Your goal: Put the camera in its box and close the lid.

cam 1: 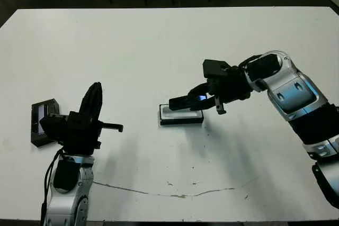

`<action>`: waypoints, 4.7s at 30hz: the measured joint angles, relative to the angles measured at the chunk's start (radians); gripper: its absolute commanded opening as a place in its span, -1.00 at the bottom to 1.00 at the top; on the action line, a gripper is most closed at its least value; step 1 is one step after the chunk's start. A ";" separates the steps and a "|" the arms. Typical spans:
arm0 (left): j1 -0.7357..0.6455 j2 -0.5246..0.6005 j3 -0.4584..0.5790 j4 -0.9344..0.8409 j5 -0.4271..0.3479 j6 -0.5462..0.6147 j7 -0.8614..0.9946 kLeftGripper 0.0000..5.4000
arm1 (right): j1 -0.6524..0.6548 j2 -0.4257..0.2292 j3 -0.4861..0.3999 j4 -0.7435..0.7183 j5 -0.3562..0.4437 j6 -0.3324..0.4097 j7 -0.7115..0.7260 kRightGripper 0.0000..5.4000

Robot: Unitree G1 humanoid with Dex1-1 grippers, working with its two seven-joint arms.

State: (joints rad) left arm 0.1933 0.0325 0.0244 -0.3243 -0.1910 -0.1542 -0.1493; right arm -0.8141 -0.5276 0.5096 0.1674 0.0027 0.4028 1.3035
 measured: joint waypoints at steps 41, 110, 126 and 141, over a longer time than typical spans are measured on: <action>0.000 -0.008 -0.002 0.002 -0.002 -0.003 0.001 -1.00 | -0.005 0.068 0.034 0.088 -0.079 -0.041 0.043 -0.71; 0.010 0.000 0.034 -0.008 -0.026 -0.010 -0.012 -1.00 | 0.335 0.114 -0.444 -0.331 0.080 0.066 -0.524 0.69; 0.011 0.003 0.035 -0.007 -0.044 -0.013 -0.028 -1.00 | 0.571 0.159 -0.278 -0.416 -0.193 -0.311 -0.812 -0.40; 0.016 0.003 0.034 -0.008 -0.046 -0.013 -0.029 -1.00 | 0.544 0.161 -0.157 -0.338 -0.358 -0.239 -0.791 -0.99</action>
State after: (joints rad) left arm 0.2095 0.0351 0.0584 -0.3326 -0.2373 -0.1675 -0.1779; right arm -0.2697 -0.3663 0.3525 -0.1706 -0.3555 0.1642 0.5121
